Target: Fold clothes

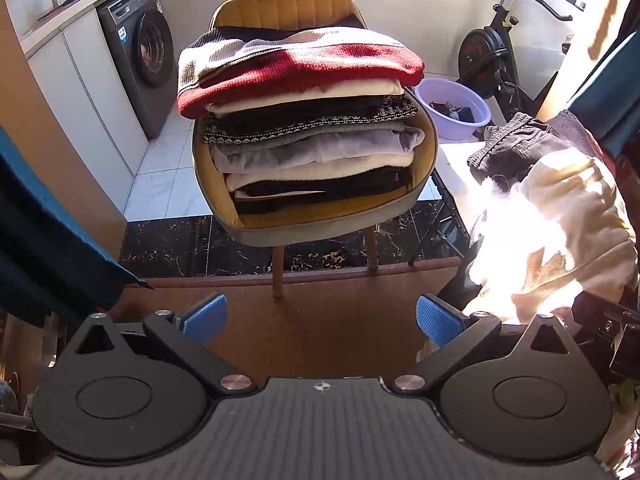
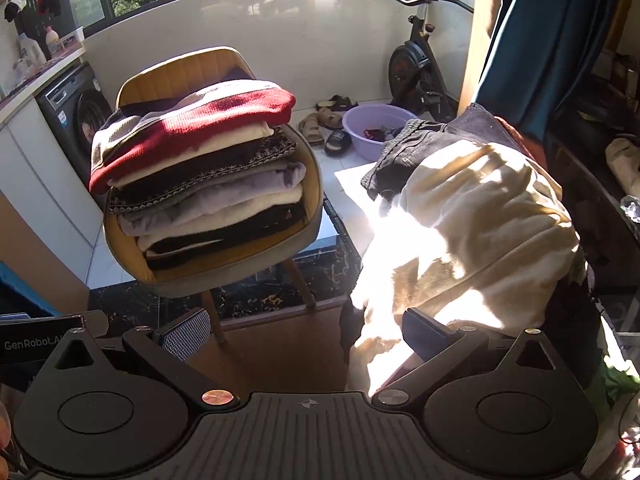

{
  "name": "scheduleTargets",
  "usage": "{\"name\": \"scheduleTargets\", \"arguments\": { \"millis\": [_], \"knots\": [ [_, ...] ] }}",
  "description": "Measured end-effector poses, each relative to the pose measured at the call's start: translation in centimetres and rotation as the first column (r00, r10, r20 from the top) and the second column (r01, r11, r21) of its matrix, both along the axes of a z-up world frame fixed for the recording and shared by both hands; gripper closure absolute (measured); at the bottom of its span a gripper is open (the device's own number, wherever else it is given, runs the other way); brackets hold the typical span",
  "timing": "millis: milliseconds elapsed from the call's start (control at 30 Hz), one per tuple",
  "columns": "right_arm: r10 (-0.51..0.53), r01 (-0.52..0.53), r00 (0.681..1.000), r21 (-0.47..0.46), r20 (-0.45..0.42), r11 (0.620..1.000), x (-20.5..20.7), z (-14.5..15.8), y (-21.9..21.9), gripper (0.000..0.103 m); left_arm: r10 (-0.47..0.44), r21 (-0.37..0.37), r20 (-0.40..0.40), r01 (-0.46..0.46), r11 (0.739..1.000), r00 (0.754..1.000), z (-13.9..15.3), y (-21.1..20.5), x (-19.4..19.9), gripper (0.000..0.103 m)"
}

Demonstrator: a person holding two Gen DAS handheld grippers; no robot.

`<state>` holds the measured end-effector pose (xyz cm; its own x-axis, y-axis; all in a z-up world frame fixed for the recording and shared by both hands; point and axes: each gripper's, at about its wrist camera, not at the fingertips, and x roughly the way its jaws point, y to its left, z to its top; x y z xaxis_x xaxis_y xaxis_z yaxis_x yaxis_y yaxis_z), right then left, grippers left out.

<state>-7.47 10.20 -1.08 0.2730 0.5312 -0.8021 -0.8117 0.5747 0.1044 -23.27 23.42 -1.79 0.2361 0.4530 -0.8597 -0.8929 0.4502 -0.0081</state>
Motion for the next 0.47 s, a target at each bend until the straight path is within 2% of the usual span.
{"name": "scheduleTargets", "arguments": {
  "millis": [467],
  "knots": [
    [0.024,-0.024,1.0,0.005,0.015,1.0,-0.02,0.37,1.02,0.001,0.044,0.016,0.009,-0.045,0.999,0.999,0.36,0.5,-0.82,0.0]
  ]
}}
